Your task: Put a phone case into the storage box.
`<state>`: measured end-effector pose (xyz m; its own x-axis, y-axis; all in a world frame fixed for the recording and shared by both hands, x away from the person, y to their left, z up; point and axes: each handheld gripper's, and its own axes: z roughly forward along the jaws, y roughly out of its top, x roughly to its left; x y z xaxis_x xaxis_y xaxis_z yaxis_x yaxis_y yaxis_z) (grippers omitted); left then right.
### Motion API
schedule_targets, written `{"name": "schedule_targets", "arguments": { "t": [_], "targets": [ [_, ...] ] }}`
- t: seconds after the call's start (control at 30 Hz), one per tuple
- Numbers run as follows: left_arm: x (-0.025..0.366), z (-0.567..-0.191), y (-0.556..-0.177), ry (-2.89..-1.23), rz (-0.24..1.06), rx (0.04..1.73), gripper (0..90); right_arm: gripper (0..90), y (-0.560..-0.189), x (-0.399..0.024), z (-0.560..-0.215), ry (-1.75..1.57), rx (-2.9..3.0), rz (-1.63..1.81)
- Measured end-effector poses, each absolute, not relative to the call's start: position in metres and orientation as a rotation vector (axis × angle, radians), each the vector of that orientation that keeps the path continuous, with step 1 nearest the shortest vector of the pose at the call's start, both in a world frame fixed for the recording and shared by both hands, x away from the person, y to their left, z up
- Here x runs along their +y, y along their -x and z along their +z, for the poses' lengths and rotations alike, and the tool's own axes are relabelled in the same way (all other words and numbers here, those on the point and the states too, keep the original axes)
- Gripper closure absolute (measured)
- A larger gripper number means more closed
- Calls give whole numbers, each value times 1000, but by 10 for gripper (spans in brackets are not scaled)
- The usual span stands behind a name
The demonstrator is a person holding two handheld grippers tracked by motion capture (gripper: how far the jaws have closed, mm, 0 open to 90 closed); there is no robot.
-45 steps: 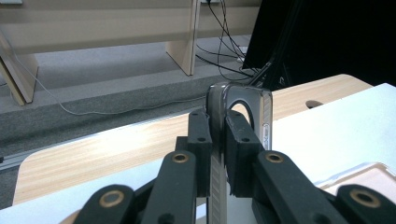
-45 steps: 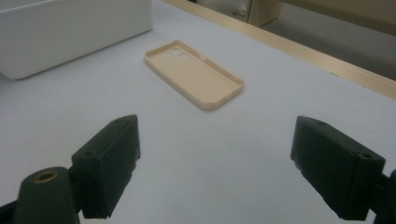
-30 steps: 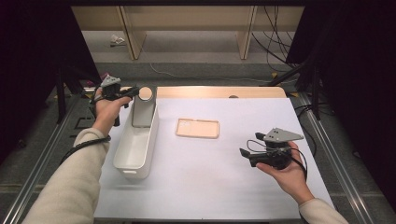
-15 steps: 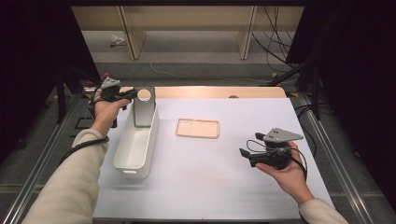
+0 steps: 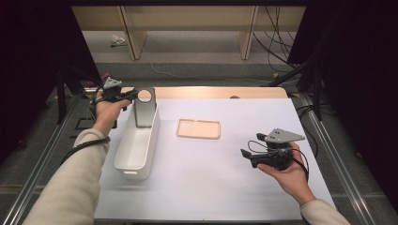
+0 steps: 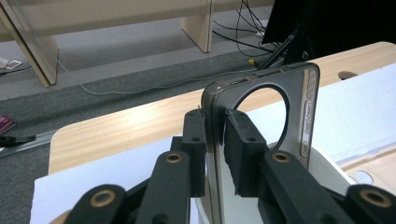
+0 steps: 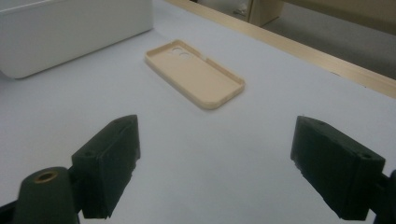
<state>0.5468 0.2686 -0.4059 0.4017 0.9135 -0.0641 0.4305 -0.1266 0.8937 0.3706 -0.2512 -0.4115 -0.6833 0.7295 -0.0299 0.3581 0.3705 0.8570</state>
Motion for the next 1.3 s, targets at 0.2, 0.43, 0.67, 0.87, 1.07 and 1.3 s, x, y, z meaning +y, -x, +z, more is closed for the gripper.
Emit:
{"name": "schedule_targets", "arguments": {
  "t": [0.2,0.43,0.67,0.87,1.07,1.3],
  "targets": [
    [268,-405,-548,-1746,665,1183,719,165,-371,-251,-412,-943,2231,1245],
    [266,-405,-549,-1747,670,1187,647,166,-371,-251,-412,-945,2234,1245],
    [263,-401,-549,-1746,673,1209,501,165,-371,-251,-412,-944,2234,1246],
    [262,-396,-547,-1751,669,1218,386,165,-371,-251,-412,-945,2233,1247],
    [261,-385,-536,-1804,695,1217,208,165,-371,-251,-412,-947,2235,1245],
    [256,-376,-512,-1852,694,1168,108,165,-371,-251,-412,-949,2233,1245]
  ]
}}
